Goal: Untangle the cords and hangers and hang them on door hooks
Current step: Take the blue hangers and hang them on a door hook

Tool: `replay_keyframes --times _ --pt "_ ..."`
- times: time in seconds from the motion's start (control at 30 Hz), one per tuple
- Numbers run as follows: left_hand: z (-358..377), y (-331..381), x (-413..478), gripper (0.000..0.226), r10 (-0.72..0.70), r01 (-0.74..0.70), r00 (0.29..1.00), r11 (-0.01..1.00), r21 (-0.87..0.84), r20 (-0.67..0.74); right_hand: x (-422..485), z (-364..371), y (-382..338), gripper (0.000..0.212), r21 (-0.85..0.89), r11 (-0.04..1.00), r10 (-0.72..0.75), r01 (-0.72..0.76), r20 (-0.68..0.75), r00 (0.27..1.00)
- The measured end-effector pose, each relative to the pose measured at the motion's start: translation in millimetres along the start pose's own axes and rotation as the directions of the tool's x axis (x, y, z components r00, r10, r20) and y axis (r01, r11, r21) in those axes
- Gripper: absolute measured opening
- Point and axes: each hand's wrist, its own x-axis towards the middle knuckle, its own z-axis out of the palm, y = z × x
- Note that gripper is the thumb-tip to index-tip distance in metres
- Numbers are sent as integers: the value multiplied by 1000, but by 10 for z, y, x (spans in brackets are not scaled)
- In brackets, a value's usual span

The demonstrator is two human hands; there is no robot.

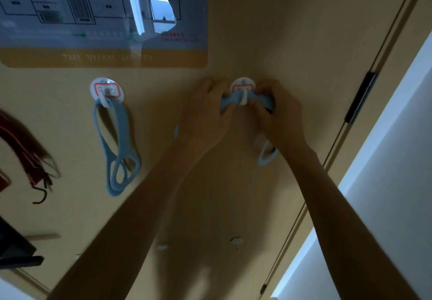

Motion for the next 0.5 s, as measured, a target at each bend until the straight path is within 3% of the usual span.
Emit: replay_keyframes --times 0.27,0.37,0.5 --pt "196 115 -131 22 -163 165 986 983 -83 32 -273 155 -32 15 118 982 142 -146 42 989" --pt "175 107 -156 25 -189 195 978 978 -72 84 -308 160 -45 10 114 985 131 -132 12 991" --pt "115 52 -204 19 -230 240 965 968 -67 127 -339 106 -24 22 57 996 72 -70 -37 997"
